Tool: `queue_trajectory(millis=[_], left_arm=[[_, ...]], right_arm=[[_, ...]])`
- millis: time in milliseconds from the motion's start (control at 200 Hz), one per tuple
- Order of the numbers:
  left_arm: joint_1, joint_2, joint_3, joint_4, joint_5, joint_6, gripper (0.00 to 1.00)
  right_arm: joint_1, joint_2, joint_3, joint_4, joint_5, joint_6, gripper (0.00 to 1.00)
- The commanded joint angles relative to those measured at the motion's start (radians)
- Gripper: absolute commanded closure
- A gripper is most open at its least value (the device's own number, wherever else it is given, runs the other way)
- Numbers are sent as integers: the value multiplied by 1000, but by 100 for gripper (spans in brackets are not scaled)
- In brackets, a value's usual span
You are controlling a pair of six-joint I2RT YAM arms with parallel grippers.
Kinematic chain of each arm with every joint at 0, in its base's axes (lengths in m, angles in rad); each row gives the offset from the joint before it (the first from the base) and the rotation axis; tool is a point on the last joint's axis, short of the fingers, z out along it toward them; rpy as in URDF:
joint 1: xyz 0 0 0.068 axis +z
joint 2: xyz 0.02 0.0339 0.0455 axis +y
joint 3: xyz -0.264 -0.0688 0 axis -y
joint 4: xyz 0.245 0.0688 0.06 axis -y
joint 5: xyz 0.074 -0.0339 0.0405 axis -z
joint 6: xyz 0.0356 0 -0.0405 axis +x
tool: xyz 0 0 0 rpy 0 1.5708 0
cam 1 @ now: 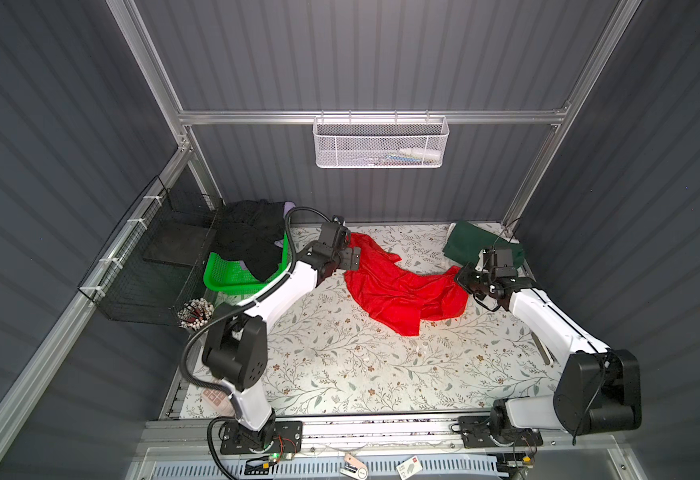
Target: Fold and stack the t-shirts
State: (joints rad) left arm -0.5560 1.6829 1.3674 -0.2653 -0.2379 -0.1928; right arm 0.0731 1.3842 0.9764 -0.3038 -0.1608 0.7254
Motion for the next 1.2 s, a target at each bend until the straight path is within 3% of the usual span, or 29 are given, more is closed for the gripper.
queue_trajectory(millis=[0,75,195,800,900,976,1121,1196], left_arm=[[-59,-44,-111,65,15,-49,5],[-74,-64,-170,75,79,-105,12],[-85,-62,-251,140,199,-200,13],[-156,207,-202,201,336,-266,21],[-159,250,-172,184,350,-280,30],[-159,274,-143,166,351,-281,46],[-158,313,-127,172,350,-287,60],[-159,329,-117,166,350,-292,73]], right_arm=[[-14,-11,12,-8,-3,-1,100],[-21,-27,-4,-13,-4,2,100],[-27,-54,-36,-13,-2,8,100],[-29,-74,-164,63,-36,52,100],[-28,-62,-158,70,-48,50,100],[-28,-58,-153,70,-50,43,100],[-30,-57,-142,57,-41,33,100],[-32,-60,-142,52,-37,29,100]])
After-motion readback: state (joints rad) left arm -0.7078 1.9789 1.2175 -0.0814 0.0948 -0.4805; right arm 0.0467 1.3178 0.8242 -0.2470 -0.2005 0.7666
